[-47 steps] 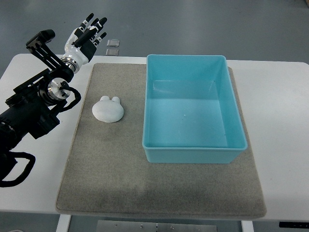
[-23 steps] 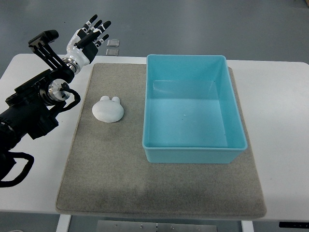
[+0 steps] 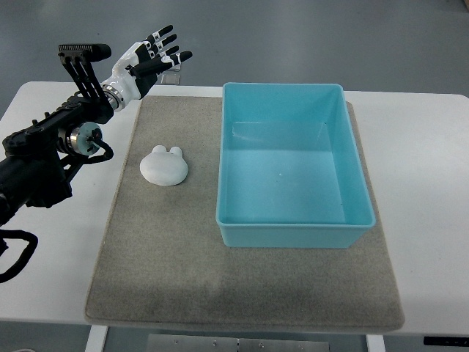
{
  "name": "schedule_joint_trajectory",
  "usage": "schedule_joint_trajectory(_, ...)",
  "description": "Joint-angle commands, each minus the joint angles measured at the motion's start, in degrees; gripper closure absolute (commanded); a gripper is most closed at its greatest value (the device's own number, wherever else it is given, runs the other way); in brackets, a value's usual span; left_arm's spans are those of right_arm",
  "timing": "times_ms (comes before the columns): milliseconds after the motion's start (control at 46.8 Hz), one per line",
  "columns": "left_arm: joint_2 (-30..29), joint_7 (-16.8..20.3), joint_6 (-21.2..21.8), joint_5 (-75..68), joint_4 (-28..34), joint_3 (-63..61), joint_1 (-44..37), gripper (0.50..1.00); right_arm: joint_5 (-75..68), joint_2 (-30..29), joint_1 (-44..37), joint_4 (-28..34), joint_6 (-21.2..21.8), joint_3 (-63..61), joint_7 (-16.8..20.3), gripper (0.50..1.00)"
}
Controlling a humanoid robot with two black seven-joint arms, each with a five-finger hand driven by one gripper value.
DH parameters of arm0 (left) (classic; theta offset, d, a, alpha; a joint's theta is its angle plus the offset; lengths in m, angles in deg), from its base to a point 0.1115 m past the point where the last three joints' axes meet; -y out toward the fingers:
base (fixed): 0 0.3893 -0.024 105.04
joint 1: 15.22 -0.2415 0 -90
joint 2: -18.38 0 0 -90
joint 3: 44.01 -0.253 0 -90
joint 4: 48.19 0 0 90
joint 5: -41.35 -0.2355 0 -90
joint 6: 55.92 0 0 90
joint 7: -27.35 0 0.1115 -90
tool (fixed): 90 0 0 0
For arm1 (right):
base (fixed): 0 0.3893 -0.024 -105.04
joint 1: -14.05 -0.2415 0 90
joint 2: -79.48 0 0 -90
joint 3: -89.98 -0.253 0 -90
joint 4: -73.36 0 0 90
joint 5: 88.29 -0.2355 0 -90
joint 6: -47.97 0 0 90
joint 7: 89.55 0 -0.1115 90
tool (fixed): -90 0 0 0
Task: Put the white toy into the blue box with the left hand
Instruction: 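Swing the open left hand over the white rabbit toy and lower it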
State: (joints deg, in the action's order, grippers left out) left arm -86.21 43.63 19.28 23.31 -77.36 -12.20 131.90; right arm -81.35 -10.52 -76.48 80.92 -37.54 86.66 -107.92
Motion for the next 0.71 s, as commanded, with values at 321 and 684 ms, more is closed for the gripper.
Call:
schedule_joint_trajectory(321, -16.43, -0.02, -5.06, -14.82, -20.03, -11.77, 2.2, 0.51, 0.0, 0.0, 0.0, 0.0, 0.0, -0.02, 0.0, 0.564)
schedule_joint_trajectory(684, -25.05, -0.02, -12.36, -38.28, -29.44, -12.74, 2.29, 0.51, 0.0, 0.0, 0.0, 0.0, 0.0, -0.02, 0.0, 0.564)
